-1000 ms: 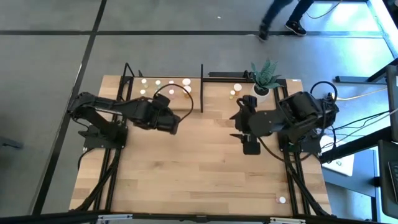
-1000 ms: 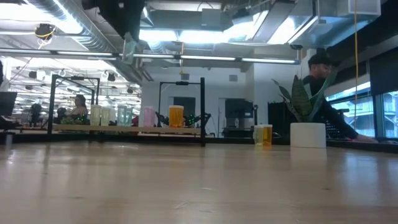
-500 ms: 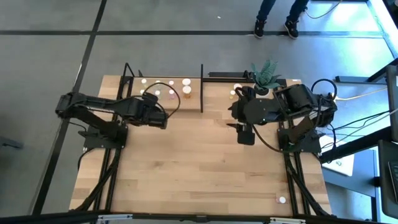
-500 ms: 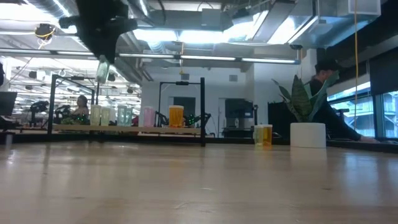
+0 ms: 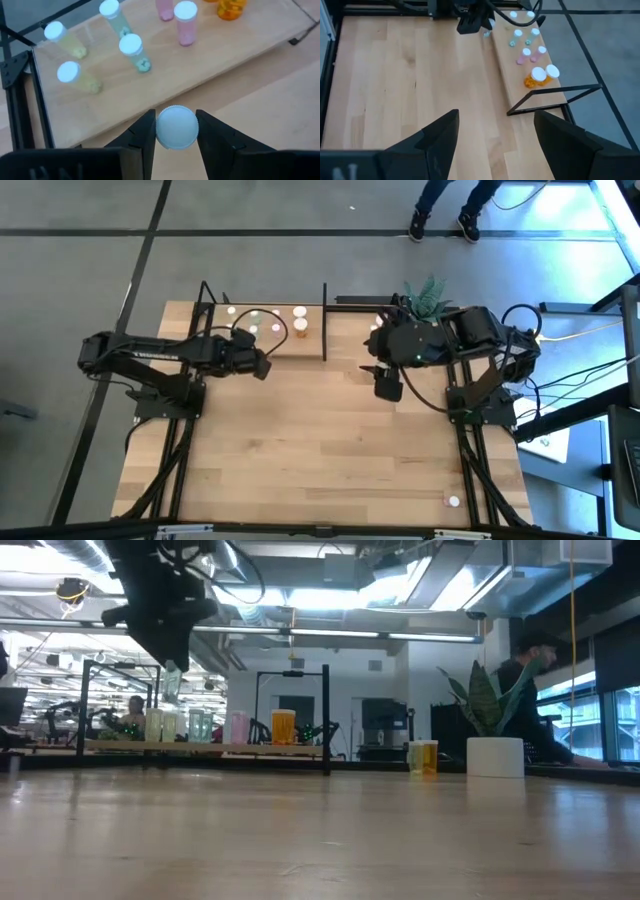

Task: Pick and place medicine bottles onto shelf by color
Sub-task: Put the green pill bottle on the shelf and align it with the other green pill bottles

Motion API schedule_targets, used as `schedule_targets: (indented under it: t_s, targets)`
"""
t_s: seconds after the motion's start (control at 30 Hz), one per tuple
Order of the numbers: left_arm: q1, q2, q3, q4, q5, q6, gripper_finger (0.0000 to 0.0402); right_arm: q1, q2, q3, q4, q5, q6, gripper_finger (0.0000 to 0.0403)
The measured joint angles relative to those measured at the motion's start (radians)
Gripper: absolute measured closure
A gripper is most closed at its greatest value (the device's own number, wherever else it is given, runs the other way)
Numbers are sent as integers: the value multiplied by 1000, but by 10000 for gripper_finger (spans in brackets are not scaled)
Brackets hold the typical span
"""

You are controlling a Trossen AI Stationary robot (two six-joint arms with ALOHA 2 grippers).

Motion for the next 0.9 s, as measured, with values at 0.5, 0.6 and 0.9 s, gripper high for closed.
schedule_targets:
  t_s: [0.5, 0.6, 0.9]
  targets:
    - [172, 0, -132, 260, -11, 147, 286, -26, 0, 0, 6, 0, -1, 144]
    - [194, 0, -157, 283, -5, 148, 286, -26, 0, 0, 7, 0, -3, 144]
    - [201, 0, -194, 351, 9, 149, 286, -26, 0, 0, 11, 0, -3, 144]
